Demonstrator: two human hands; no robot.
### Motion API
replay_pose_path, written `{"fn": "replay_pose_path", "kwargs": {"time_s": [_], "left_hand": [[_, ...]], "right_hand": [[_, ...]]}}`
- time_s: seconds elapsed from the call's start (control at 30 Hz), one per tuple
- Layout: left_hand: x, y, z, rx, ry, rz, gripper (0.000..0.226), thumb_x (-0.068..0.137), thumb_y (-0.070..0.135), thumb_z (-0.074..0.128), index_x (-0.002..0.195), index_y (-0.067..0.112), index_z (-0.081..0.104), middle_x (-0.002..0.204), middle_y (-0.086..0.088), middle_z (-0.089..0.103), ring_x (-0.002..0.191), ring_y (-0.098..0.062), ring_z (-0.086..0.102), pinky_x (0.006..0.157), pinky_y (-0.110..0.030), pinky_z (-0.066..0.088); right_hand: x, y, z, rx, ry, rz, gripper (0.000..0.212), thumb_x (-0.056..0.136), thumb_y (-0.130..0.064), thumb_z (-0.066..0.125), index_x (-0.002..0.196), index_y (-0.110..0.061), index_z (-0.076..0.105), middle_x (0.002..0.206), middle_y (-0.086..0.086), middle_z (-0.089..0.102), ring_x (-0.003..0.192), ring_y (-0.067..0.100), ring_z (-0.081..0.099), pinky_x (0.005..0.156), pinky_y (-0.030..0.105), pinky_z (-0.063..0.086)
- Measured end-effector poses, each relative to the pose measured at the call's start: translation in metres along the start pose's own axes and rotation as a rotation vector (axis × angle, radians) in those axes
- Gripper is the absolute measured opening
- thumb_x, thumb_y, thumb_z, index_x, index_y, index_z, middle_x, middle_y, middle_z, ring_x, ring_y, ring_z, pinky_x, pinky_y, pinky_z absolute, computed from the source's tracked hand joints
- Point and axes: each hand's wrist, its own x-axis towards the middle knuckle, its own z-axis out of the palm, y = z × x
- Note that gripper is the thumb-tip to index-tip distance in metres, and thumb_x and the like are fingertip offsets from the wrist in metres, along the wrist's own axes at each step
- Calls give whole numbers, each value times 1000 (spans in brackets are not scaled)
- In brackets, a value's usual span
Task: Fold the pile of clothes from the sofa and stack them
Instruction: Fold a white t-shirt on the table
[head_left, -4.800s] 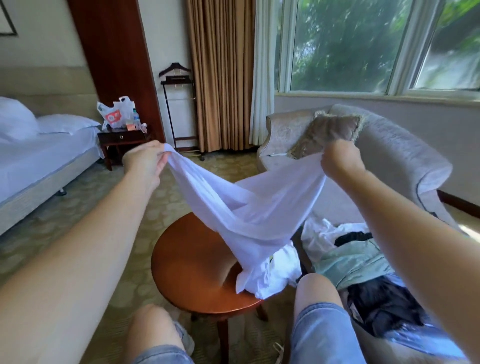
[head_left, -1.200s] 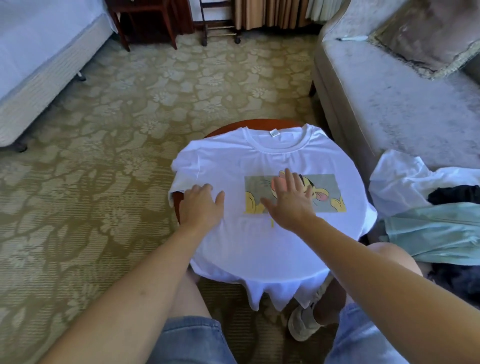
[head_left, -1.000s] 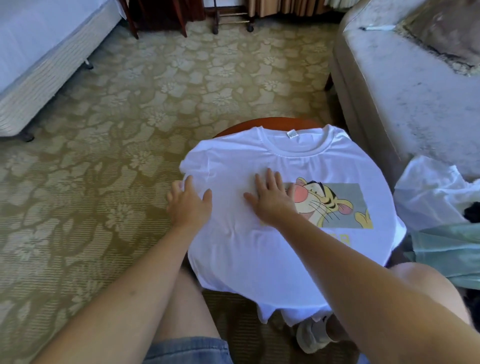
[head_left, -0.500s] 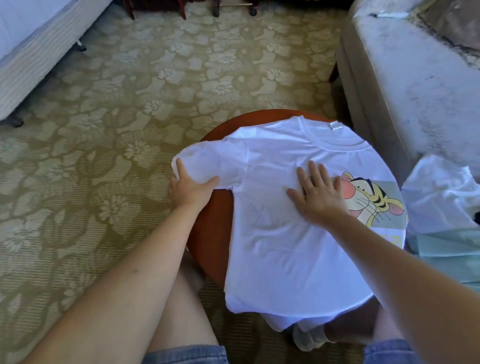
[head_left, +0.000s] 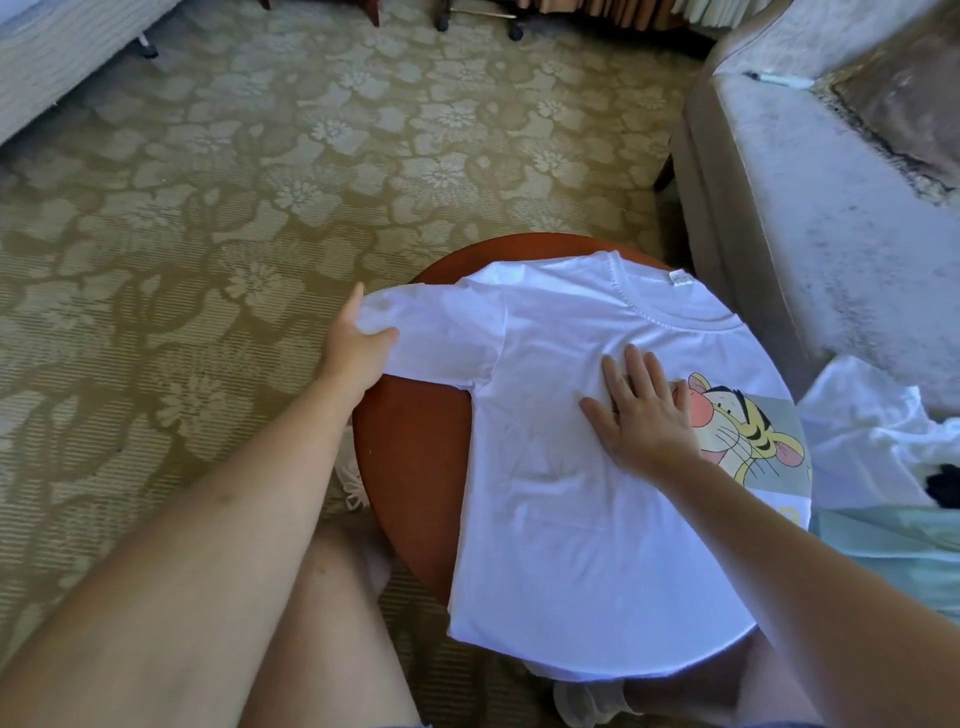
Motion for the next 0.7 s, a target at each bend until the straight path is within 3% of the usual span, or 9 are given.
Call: {"fn": "replay_pose_path", "kwargs": {"time_s": [0.07, 0.1, 0.2, 0.3, 0.43, 0.57, 0.7], "left_hand": [[5, 0, -4, -24, 31, 13, 63, 88, 6, 54, 145, 29, 43, 145, 2, 46, 104, -11, 55, 75, -21, 46], [6, 0, -8, -33, 59, 7, 63, 86, 4, 52, 144, 27, 44, 145, 2, 46, 106, -12, 56, 78, -24, 50], [8, -4, -27, 4, 130, -20, 73, 83, 8, 53, 150, 24, 31, 154, 0, 31, 130, -23, 46, 96, -37, 50], [6, -6, -49, 88, 178, -11, 80, 85, 12, 56, 154, 21, 18, 160, 2, 12, 139, -23, 33, 86, -27, 43], [-8, 17, -75, 318, 190, 74, 82, 88, 6, 51, 156, 21, 7, 163, 0, -3, 141, -28, 29, 74, -26, 43], [-29, 57, -72, 635, 145, 267, 84, 87, 2, 50, 156, 19, 4, 163, -2, -5, 134, -34, 37, 89, -38, 46], [-52, 88, -30, 524, -174, 502, 99, 84, 19, 66, 155, 29, -1, 162, -3, 9, 143, -23, 28, 101, -31, 36]], "right_hand": [[3, -6, -1, -8, 0, -13, 78, 89, -69, 7, 155, -28, 1, 163, -1, -10, 149, 21, -11, 119, 53, 2], [6, -10, -1, -11, 0, -25, 83, 84, -71, 1, 155, -28, 1, 163, -1, -10, 149, 21, -11, 118, 53, 2], [13, -27, -2, -14, -17, -54, 82, 85, -70, 2, 155, -28, 0, 162, 0, -11, 149, 22, -12, 118, 54, 3], [21, -53, -3, -22, -24, -90, 81, 85, -69, 3, 155, -27, -1, 162, 1, -12, 149, 23, -11, 118, 55, 2], [29, -79, -5, -19, -69, -104, 80, 90, -70, 17, 155, -26, -3, 162, 3, -15, 148, 26, -14, 117, 56, 1], [26, -92, -9, 17, -135, -96, 87, 89, -73, 24, 155, -24, -5, 161, 6, -20, 148, 28, -18, 117, 57, 0], [14, -93, -17, 158, -157, -140, 92, 86, -75, 36, 155, -28, -1, 161, 3, -18, 148, 24, -15, 117, 55, -2]]}}
